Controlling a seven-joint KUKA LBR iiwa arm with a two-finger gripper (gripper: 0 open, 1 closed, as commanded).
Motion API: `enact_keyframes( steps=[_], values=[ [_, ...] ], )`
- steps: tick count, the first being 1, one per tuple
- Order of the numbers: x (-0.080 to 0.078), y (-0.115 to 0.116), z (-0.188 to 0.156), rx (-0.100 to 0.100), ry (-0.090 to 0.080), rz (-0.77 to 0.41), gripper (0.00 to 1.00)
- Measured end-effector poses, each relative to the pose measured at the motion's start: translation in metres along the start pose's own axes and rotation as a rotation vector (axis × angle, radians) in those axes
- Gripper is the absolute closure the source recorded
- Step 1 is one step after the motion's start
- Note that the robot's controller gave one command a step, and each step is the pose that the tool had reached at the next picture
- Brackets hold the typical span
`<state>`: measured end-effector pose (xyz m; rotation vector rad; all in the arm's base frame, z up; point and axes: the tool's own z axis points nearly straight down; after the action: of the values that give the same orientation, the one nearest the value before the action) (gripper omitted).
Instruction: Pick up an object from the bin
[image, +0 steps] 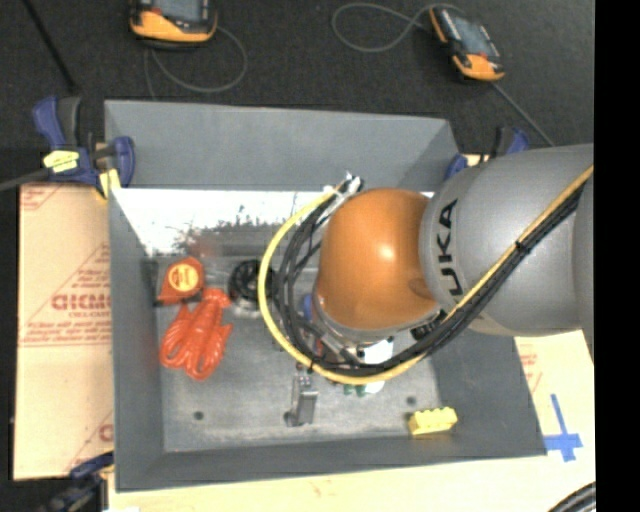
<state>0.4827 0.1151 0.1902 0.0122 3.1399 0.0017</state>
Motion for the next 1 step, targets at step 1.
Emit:
enact_keyframes(
  steps=[1],
  values=[
    [0.0, 0.0, 0.0, 0.0, 0.0, 0.0, 0.0]
  ],
)
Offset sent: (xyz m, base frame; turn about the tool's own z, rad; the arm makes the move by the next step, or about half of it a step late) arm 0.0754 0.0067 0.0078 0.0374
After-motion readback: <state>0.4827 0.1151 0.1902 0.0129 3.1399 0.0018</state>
